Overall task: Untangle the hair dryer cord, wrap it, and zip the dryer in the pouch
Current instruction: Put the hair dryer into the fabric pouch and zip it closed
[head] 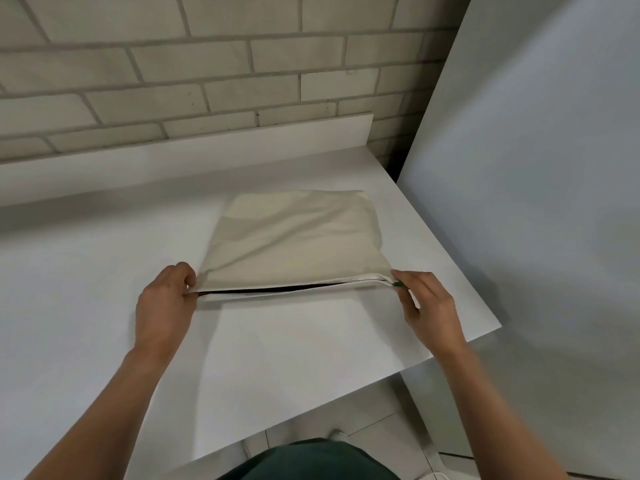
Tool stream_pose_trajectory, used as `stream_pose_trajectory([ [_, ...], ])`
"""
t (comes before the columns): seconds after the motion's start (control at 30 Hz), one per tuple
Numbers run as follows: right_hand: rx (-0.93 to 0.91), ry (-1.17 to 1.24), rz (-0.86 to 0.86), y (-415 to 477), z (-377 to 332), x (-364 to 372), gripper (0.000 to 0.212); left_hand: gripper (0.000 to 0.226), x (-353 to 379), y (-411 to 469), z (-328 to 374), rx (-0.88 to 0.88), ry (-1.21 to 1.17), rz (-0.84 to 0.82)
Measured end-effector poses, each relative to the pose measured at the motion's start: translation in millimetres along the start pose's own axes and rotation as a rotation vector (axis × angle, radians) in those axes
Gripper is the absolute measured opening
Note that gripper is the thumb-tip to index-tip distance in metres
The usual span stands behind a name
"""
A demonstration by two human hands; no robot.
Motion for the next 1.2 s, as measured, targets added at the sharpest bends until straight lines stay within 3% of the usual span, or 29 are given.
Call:
stream_pose_trajectory([
  [0.1,0.022,0.046,0.024,0.4,-6.4,-5.1,0.025,0.037,-2.0,2.0,-2.4,-0.019,-0.083,-0.099],
  [0.23,0.074,0.142,0.017,3.0,-8.9,-12.1,0.025,0.049,-8.5,-2.0,9.5,-0.042,-0.197,-0.399],
  [0.3,0.063,0.178,-0.018,5.0,-12.1,-13.3,0.025,0.047,-14.4,-6.5,37.5,0.080,-0.196,-0.357],
  [0.4,0.024,0.202,-0.078,5.9,-18.7,-10.0,0.023,0.015,-13.0,-23.5,109.5,0.333,-0.361,-0.218],
  [0.53,-0.002,0.161,-0.153,2.7,-25.7,-6.2,0.030,0.008,24.2,-56.5,206.4,0.525,-0.564,-0.364],
  [0.67,0.020,0.196,-0.171,1.7,-27.5,-10.2,0.026,0.019,62.8,-65.4,243.1,0.386,-0.615,-0.475],
  [0.9,0.293,0.336,-0.151,-4.4,-23.1,-17.2,0.035,0.018,78.0,-60.6,238.0,0.302,-0.590,-0.492],
  [1.07,0.281,0.317,-0.160,-4.5,-25.6,-16.3,0.043,0.005,75.2,-65.1,242.9,0.372,-0.504,-0.414],
  [1.2,0.156,0.253,-0.141,1.5,-32.8,-16.0,0.029,0.008,73.8,-66.2,244.3,0.342,-0.508,-0.412],
])
Point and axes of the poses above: each hand's wrist, its own y-axis towards the middle knuckle, its own x-axis out of the palm, z = x × y, the point moved 5 cm from there along y, towards the middle knuckle, and after that the axes turned 4 degrees about z, right-handed, at the moved point
